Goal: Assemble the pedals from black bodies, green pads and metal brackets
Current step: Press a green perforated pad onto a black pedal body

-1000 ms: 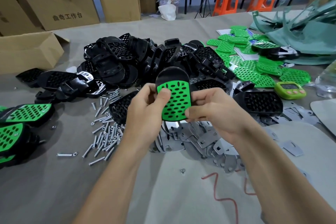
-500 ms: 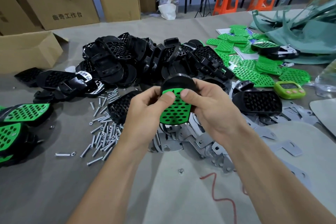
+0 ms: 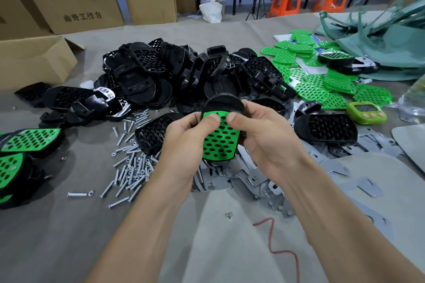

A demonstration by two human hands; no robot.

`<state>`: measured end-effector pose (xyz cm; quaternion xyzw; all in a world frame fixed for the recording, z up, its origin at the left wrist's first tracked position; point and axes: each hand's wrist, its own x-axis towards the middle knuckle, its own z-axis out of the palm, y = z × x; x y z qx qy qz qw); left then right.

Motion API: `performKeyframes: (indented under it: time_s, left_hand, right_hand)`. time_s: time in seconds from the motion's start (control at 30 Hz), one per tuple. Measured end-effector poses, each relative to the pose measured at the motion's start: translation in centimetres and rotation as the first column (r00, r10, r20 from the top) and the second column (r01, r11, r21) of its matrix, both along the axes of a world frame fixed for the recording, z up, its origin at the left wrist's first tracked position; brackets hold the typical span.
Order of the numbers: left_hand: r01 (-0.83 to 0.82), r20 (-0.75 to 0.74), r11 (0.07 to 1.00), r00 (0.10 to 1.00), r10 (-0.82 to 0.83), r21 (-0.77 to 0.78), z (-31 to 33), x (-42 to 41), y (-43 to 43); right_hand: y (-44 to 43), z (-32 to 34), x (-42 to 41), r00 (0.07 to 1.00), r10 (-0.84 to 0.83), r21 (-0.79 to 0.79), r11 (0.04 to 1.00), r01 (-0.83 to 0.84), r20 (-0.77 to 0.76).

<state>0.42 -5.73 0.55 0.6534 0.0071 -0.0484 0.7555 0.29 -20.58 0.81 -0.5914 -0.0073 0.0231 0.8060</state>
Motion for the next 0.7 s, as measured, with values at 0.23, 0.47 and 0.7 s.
performKeyframes:
  time_s: [0.23,0.47,0.7]
  left_hand:
    - [-0.165,0.174,0.98,0.974,0.145,0.111,-0.1,-0.2,-0.8]
    - [-0.241,0.213,0.969,0.951,0.224,0.055,-0.5,0.0,-0.8]
    - [-0.139,0.19,0.971,0.976,0.102,0.194,-0.5,0.4,0.2]
  right_hand:
    - [0.6,0.3,-0.4,0.997,-0.075,-0.037,0.996,0.076,0.028]
    - [1.0,-0.4,-0.8,0.993,-0.11,-0.013,0.994,0.111,0.036]
    - [0.6,-0.7,-0.1,0.999,-0.028,-0.063,0.998,0.025,-0.043]
